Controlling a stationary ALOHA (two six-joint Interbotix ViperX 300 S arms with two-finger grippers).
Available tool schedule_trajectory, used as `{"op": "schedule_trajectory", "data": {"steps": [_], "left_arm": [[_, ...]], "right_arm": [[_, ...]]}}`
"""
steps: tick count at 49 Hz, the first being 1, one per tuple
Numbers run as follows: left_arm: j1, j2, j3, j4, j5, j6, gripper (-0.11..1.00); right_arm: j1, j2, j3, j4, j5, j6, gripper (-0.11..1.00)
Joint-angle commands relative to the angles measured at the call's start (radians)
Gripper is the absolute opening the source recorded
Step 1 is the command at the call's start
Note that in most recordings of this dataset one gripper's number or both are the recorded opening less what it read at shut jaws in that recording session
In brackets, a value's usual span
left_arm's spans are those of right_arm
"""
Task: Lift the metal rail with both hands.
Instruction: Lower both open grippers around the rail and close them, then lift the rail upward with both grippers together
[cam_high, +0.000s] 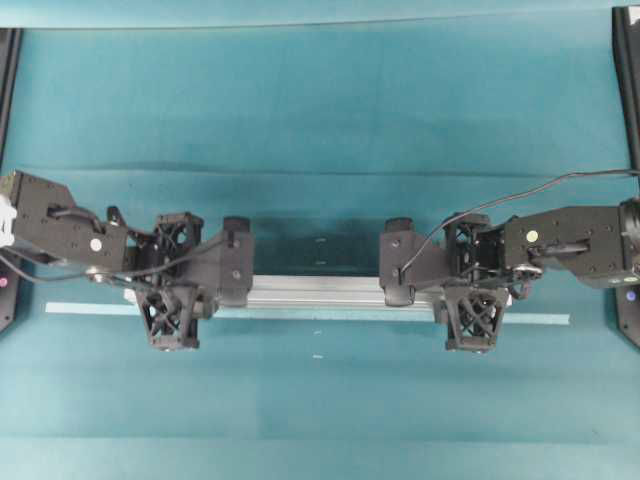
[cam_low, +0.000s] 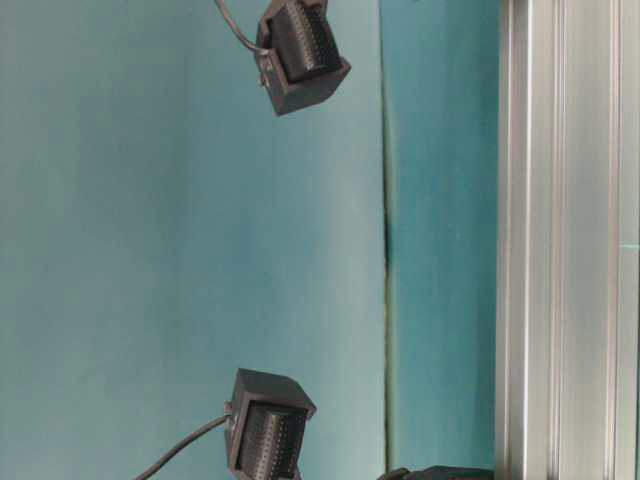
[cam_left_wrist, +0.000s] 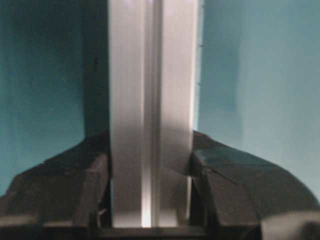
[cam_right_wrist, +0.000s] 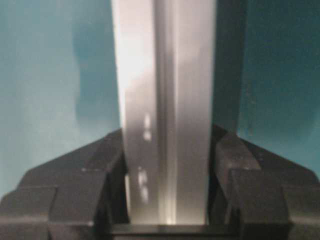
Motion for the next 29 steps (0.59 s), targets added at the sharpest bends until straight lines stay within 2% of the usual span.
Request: {"op": "schedule_trajectory", "data": {"steps": [1, 21, 29], "left_arm": [[-0.012, -0.011, -0.005, 0.0, -0.009, 0.0, 0.28], [-0.015, -0.012, -0.005, 0.0, 0.0, 0.003, 0.28], [-0.012, -0.08, -0.023, 0.0, 0.063, 0.003, 0.28]], "right_arm": [[0.002, 0.003, -0.009, 0.015, 0.003, -0.002, 0.37], [-0.003, -0.003, -0.014, 0.018, 0.011, -0.002, 0.37], [-0.02, -0.054, -0.044, 0.018, 0.092, 0.0, 0.37]]}}
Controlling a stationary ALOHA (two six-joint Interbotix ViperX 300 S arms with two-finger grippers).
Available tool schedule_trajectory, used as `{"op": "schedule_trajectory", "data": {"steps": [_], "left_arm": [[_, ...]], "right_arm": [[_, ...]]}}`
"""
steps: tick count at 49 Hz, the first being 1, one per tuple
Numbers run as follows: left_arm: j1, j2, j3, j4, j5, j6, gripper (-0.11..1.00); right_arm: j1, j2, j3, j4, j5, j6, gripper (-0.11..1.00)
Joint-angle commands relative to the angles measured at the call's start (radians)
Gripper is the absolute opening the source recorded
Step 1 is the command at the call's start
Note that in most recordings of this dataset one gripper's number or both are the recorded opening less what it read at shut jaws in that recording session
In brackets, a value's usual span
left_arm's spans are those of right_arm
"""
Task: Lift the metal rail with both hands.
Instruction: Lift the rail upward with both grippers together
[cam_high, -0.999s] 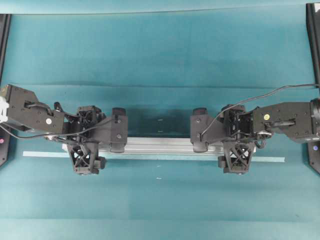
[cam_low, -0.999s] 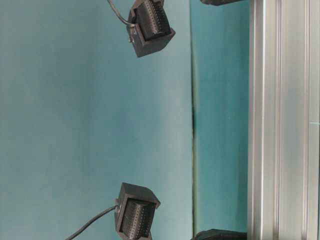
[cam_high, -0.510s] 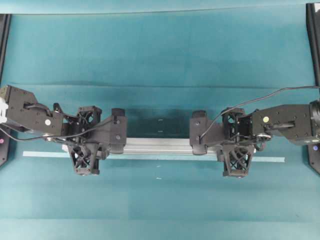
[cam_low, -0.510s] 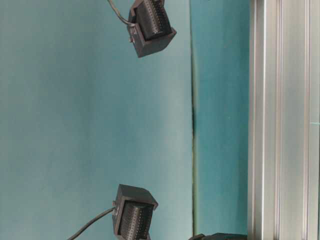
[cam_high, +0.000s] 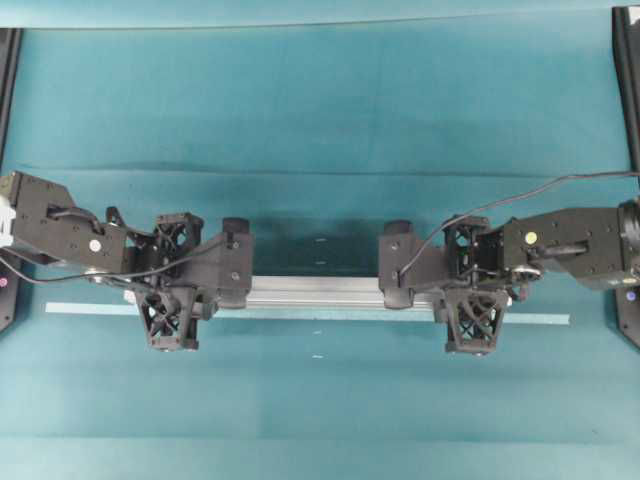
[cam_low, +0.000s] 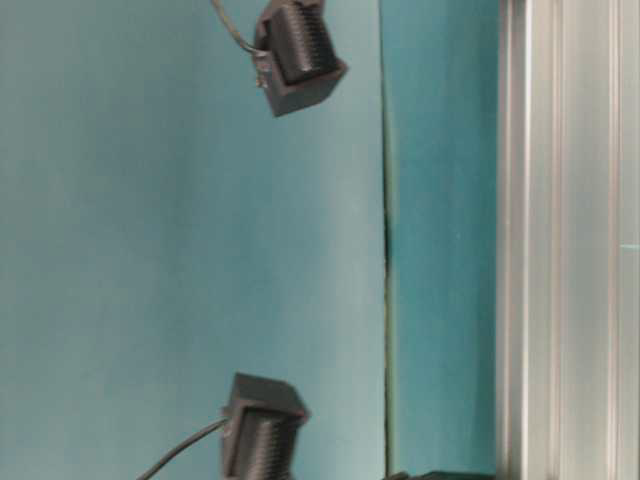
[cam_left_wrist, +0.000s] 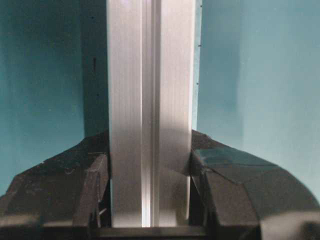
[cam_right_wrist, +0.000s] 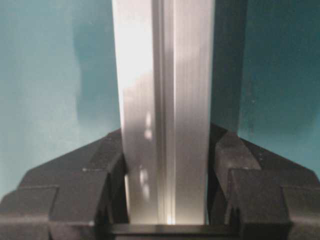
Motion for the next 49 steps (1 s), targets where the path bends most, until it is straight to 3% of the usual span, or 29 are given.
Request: {"op": "schedule_trajectory", "data": {"steps": [1, 14, 28, 49], "left_arm": [[-0.003, -0.066, -0.028, 0.0, 0.037, 0.003, 0.28], [-0.005, -0.229, -0.146, -0.002, 0.258, 0.002, 0.28], [-0.003, -0.316, -0.314, 0.0, 0.502, 0.003, 0.28], [0.0, -0.316, -0.543, -0.002, 0.758, 0.0, 0.28]], "right_arm": [[-0.011, -0.044, -0.032, 0.005, 0.055, 0.003, 0.37], [-0.02, -0.196, -0.161, 0.029, 0.313, 0.023, 0.37], [-0.026, -0.265, -0.321, 0.032, 0.551, 0.169, 0.37], [-0.023, -0.27, -0.607, 0.038, 0.816, 0.299, 0.37]]}}
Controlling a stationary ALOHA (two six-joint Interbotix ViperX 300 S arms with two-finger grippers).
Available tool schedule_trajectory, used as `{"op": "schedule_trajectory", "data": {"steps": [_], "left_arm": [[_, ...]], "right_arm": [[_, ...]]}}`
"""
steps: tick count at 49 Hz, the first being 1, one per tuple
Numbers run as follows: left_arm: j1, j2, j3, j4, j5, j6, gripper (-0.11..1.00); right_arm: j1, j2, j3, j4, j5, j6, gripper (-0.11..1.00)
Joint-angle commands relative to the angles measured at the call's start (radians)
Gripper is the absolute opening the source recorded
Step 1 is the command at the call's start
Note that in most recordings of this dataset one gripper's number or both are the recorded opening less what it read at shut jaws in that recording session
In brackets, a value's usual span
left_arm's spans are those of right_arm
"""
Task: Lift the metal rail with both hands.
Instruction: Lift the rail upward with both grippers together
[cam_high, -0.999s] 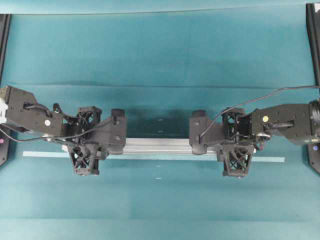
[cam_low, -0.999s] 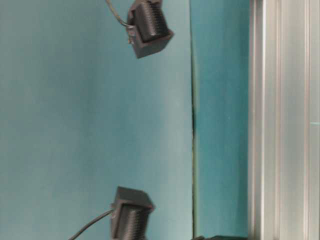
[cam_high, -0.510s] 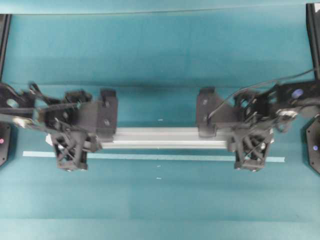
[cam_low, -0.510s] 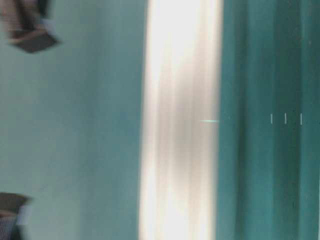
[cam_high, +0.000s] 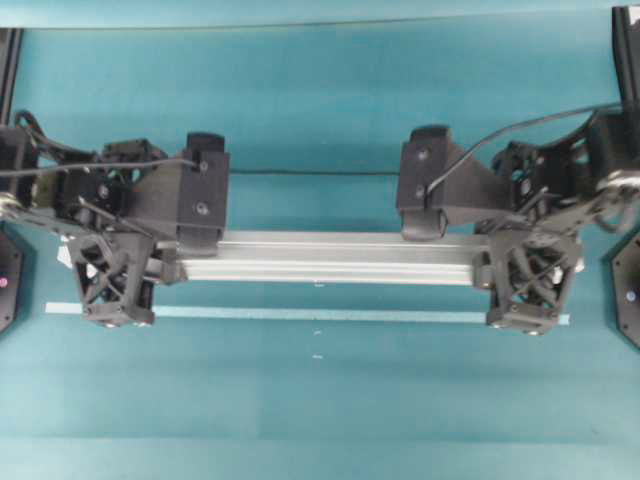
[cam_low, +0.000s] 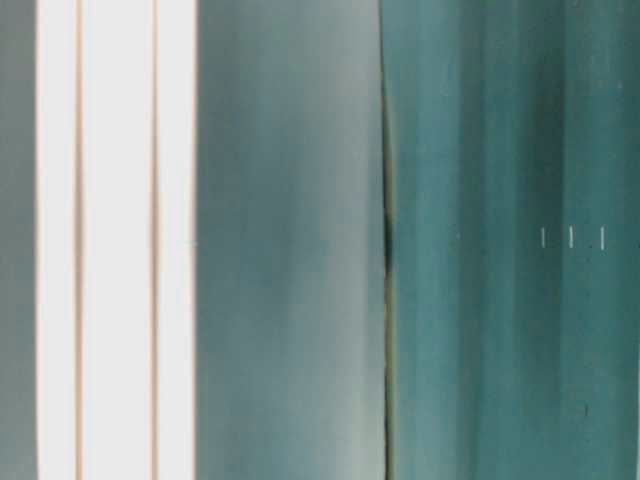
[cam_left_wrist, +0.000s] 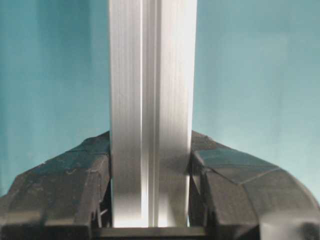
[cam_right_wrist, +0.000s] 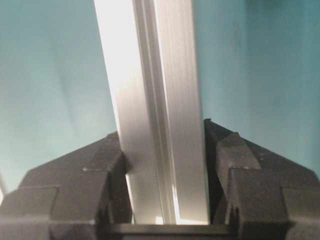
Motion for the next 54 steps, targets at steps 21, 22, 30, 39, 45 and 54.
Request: {"op": "schedule_trajectory", "data": {"steps": [21, 22, 30, 39, 45, 54], "left_arm": [[0.011, 0.018, -0.356, 0.006, 0.291, -0.017, 0.28], [0.011, 0.023, -0.368, 0.006, 0.305, -0.017, 0.28], [0.012, 0.064, -0.474, 0.006, 0.388, -0.029, 0.28], [0.015, 0.098, -0.572, 0.006, 0.448, -0.061, 0.28], [0.021, 0.104, -0.588, 0.005, 0.453, -0.061, 0.28], [0.031, 0.106, -0.586, 0.005, 0.453, -0.06, 0.28]], "right_arm": [[0.006, 0.028, -0.359, 0.011, 0.259, 0.141, 0.37], [0.006, 0.032, -0.374, 0.011, 0.27, 0.144, 0.37], [0.005, 0.066, -0.479, 0.006, 0.37, 0.167, 0.37], [0.005, 0.077, -0.543, -0.002, 0.38, 0.167, 0.37], [0.005, 0.077, -0.546, -0.005, 0.38, 0.167, 0.37], [0.005, 0.077, -0.546, -0.006, 0.38, 0.167, 0.37]]}}
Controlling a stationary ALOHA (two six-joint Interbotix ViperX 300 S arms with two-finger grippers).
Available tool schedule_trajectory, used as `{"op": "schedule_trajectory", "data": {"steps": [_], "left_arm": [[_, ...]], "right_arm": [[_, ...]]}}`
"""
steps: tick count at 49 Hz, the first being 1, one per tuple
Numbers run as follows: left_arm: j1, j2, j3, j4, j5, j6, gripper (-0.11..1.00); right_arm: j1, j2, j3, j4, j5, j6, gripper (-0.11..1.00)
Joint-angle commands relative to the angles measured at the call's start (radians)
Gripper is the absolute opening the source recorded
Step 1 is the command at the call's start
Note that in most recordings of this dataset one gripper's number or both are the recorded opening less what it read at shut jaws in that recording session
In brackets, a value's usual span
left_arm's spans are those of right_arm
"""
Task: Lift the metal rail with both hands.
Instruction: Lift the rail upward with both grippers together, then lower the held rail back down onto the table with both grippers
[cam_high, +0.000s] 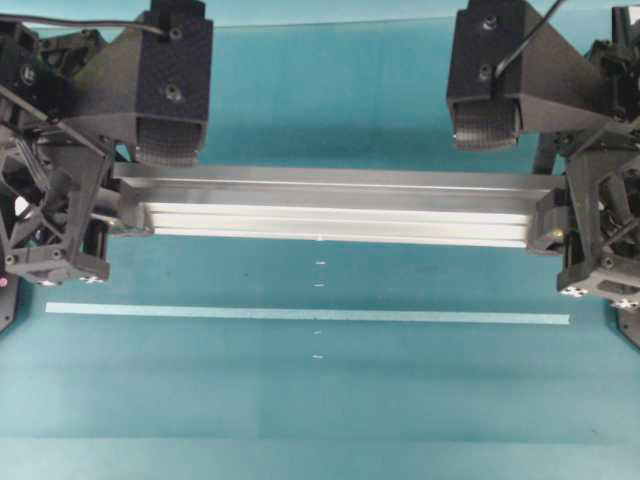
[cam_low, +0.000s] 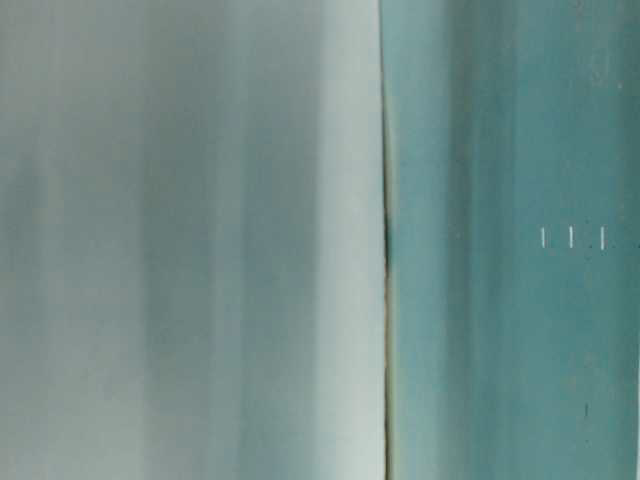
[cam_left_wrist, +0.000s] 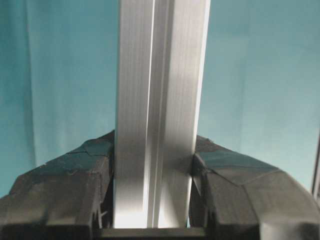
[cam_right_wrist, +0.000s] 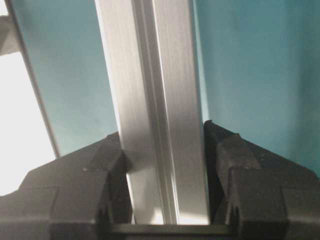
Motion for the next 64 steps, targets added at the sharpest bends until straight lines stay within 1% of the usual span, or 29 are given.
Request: {"op": "schedule_trajectory", "data": {"steps": [1, 14, 21, 25, 29, 33, 38, 40, 46, 51, 56, 64], "left_arm": [[0.014, -0.005, -0.037, 0.006, -0.015, -0.034, 0.28], [0.014, -0.003, -0.04, 0.008, -0.009, -0.035, 0.28], [0.009, 0.002, -0.048, 0.008, -0.002, -0.037, 0.28], [0.009, 0.003, -0.043, 0.006, 0.002, -0.038, 0.28], [0.008, 0.003, -0.028, 0.006, 0.002, -0.04, 0.28], [0.006, 0.011, 0.018, 0.006, -0.002, -0.041, 0.28], [0.005, 0.031, 0.094, 0.008, -0.031, -0.043, 0.28], [0.005, 0.035, 0.123, 0.006, -0.046, -0.043, 0.28], [0.014, 0.043, 0.227, 0.008, -0.095, -0.04, 0.28], [0.026, 0.041, 0.345, 0.008, -0.179, -0.041, 0.28], [0.026, 0.037, 0.468, 0.008, -0.307, -0.043, 0.28], [0.026, 0.041, 0.583, 0.008, -0.425, -0.041, 0.28]], "right_arm": [[-0.011, 0.0, -0.029, -0.002, -0.012, 0.075, 0.37], [-0.014, 0.0, -0.029, -0.017, -0.012, 0.075, 0.37], [-0.012, 0.0, -0.026, -0.041, -0.012, 0.074, 0.37], [-0.011, 0.0, -0.015, -0.044, -0.014, 0.074, 0.37], [-0.011, 0.0, 0.018, -0.046, -0.017, 0.072, 0.37], [-0.009, 0.0, 0.084, -0.046, -0.02, 0.063, 0.37], [-0.012, -0.008, 0.204, -0.067, -0.052, 0.048, 0.37], [-0.014, -0.014, 0.267, -0.069, -0.094, 0.04, 0.37], [-0.018, -0.04, 0.4, -0.075, -0.238, 0.023, 0.37], [-0.018, -0.058, 0.5, -0.077, -0.348, 0.009, 0.37], [-0.018, -0.06, 0.592, -0.077, -0.436, 0.003, 0.37], [-0.014, -0.048, 0.716, -0.077, -0.557, -0.018, 0.37]]}}
